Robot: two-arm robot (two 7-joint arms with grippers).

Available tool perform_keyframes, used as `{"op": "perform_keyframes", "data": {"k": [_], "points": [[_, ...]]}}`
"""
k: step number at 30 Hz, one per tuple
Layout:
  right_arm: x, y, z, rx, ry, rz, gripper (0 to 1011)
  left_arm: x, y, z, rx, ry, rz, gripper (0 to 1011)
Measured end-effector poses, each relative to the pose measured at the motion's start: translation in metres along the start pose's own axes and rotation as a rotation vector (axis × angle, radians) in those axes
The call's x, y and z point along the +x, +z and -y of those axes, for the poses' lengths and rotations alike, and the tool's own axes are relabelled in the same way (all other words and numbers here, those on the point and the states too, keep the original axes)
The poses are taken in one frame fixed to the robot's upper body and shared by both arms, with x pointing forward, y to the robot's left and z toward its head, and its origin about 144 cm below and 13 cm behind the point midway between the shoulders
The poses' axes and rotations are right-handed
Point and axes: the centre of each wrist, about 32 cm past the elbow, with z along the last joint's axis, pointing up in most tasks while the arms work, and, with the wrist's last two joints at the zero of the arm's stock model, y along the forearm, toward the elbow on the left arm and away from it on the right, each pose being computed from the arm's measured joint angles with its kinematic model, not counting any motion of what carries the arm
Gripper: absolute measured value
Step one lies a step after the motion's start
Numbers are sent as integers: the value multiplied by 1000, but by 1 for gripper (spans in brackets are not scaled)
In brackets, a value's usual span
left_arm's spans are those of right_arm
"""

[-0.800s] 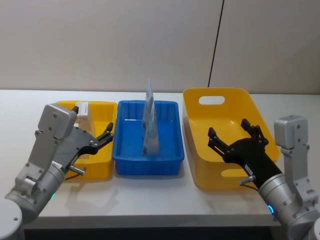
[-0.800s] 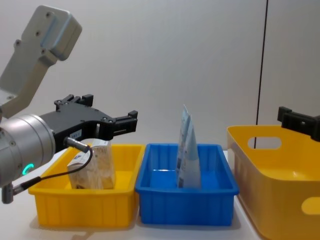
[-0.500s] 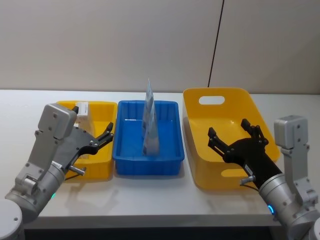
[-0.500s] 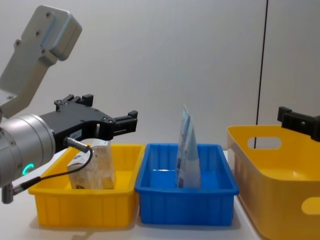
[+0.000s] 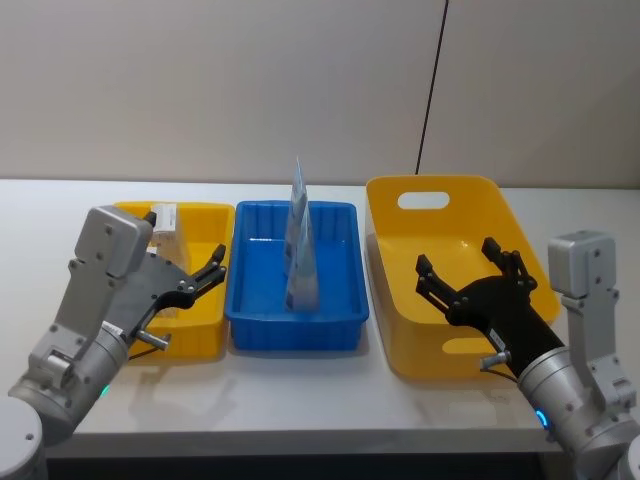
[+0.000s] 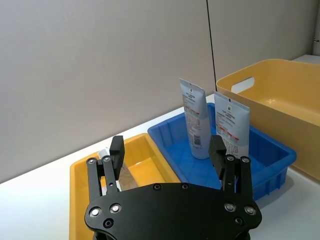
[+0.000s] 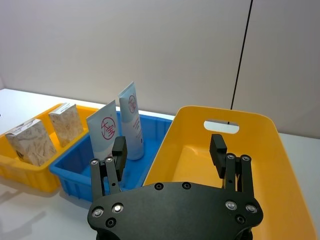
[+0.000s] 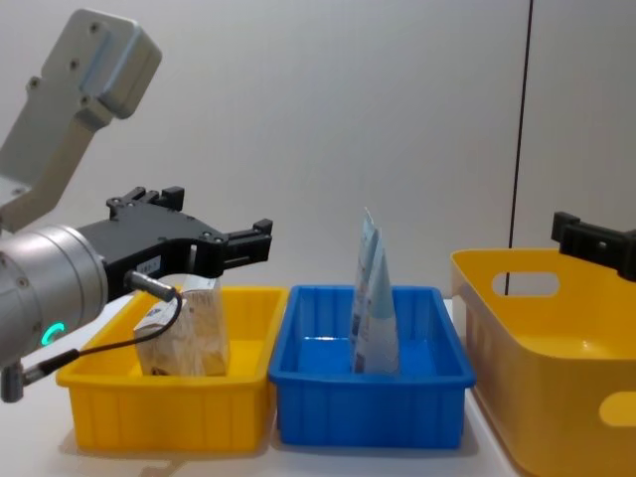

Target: Bimanual collaborative sorting of washing and personal care products

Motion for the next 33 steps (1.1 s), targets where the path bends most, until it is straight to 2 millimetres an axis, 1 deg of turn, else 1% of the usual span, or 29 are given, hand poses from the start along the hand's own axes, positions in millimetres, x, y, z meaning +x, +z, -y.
{"op": "perform_keyframes", "data": {"k": [13, 20, 28, 33], "points": [[0, 0, 0, 0, 0, 0, 1000, 12, 15, -3, 68, -7, -18, 1002], [0, 0, 0, 0, 0, 0, 1000, 20, 18, -4, 116, 2, -44, 1001], [0, 0, 0, 0, 0, 0, 1000, 31, 14, 1, 163, 19, -94, 1002], [0, 0, 0, 0, 0, 0, 1000, 40, 8, 7, 181, 34, -132, 1002]]}}
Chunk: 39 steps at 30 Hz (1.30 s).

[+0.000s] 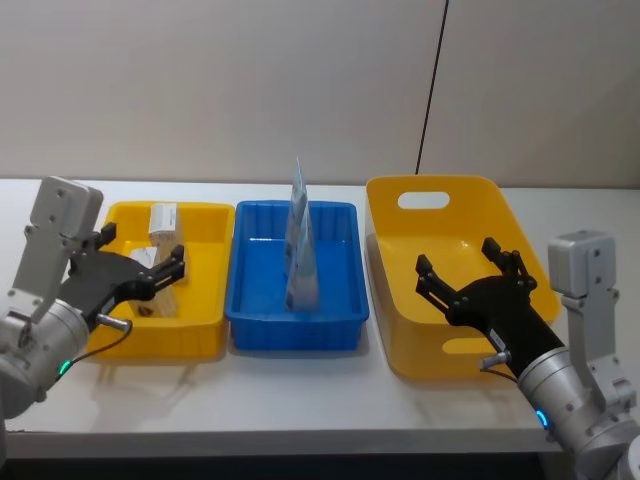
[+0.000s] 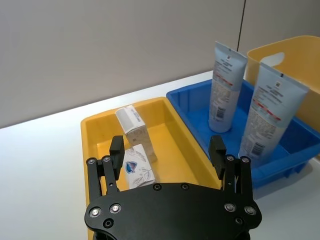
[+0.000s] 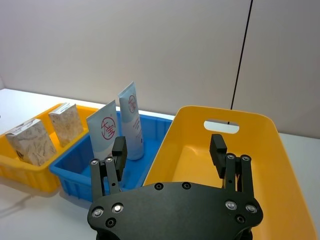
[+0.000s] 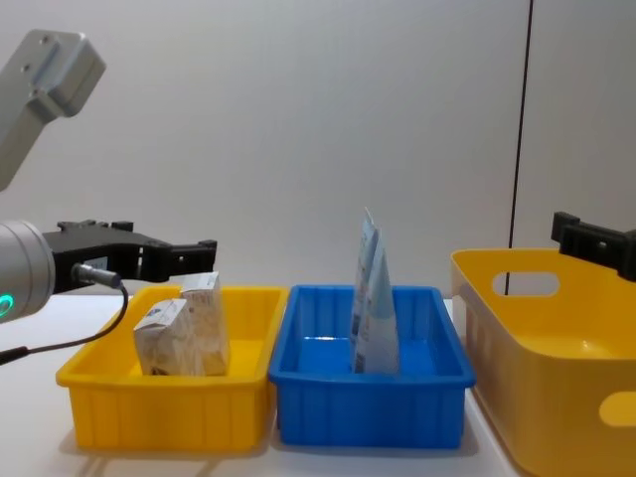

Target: Bimanual collaborative sorting of washing and personal care products

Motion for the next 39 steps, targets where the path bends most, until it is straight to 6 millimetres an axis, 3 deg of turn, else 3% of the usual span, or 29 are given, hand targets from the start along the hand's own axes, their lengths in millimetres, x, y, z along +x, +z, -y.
{"op": "perform_keyframes", "data": {"k": [16, 39], "points": [[0, 0, 0, 0, 0, 0, 1000, 19, -11, 20, 23, 38, -120, 1001], [0, 0, 0, 0, 0, 0, 1000, 26, -15, 35, 152, 58, -249, 1002]]}}
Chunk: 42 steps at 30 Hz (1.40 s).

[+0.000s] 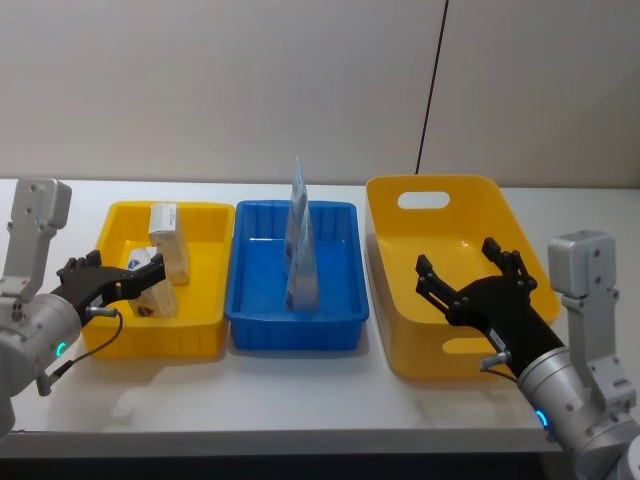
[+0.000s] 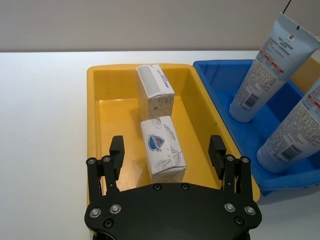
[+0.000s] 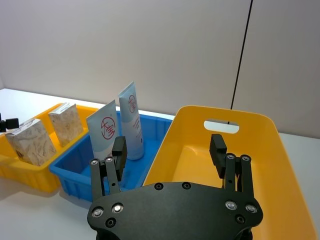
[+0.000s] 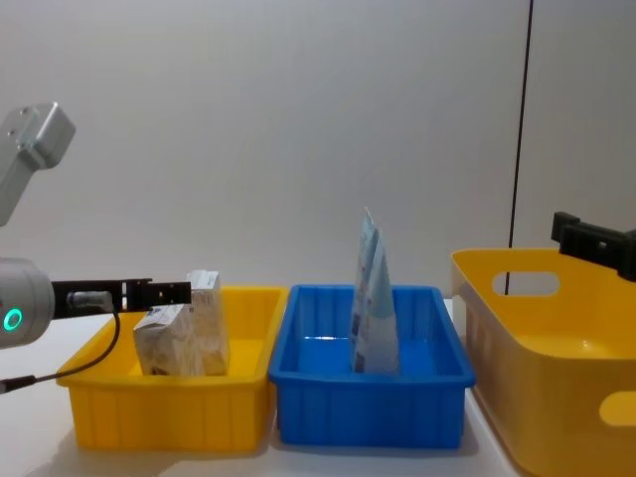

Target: Bimanual collaborative sorting of washing and personal care products

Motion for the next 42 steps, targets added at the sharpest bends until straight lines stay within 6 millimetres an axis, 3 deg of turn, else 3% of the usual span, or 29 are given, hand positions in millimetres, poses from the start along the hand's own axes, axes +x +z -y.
{"op": "perform_keyframes", "data": {"k": [42], "points": [[0, 0, 0, 0, 0, 0, 1000, -3, 1, 24, 153, -18, -40, 1002]]}}
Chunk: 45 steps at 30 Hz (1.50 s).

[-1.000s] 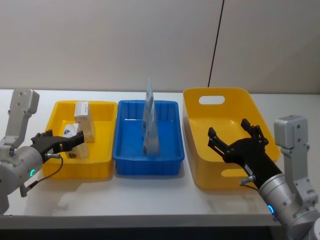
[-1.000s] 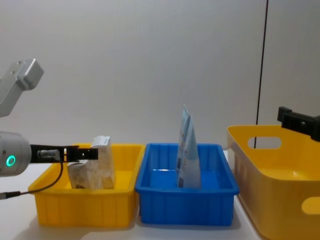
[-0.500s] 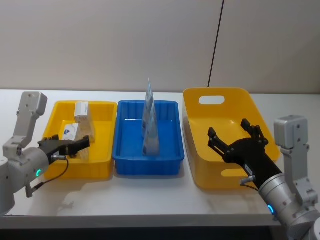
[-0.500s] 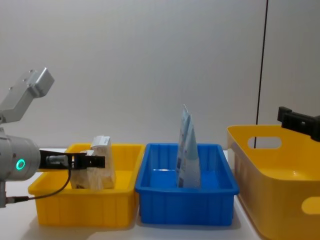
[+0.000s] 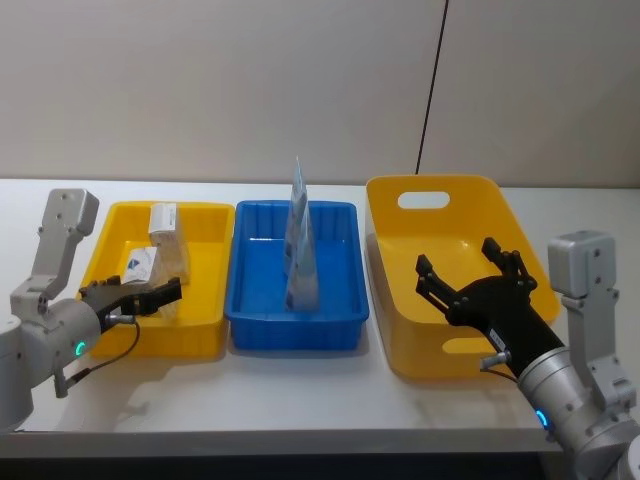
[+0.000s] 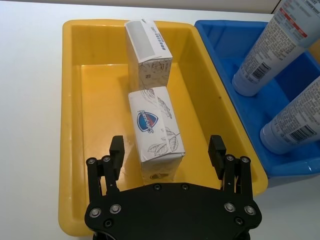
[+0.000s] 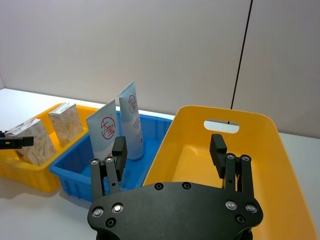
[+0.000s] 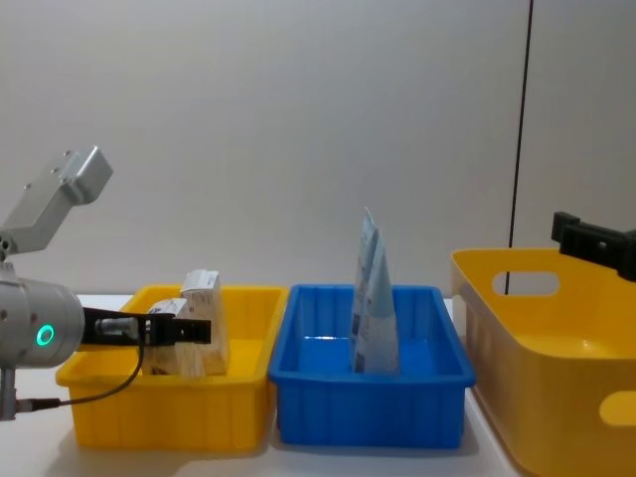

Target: Bimanual collaborative sorting of washing and personal care products

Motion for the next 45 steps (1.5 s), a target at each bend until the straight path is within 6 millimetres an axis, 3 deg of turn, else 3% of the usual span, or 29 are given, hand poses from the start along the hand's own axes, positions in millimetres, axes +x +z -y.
{"op": "perform_keyframes", "data": {"k": [14, 22, 33, 45], "points": [[0, 0, 0, 0, 0, 0, 1000, 4, 0, 7, -5, 1, -1, 981], [0, 0, 0, 0, 0, 0, 1000, 8, -1, 13, -7, 5, 3, 773], [0, 0, 0, 0, 0, 0, 1000, 9, -3, 20, -17, 10, 10, 393], [0, 0, 0, 0, 0, 0, 1000, 8, 1, 23, -34, 17, 20, 378]]}}
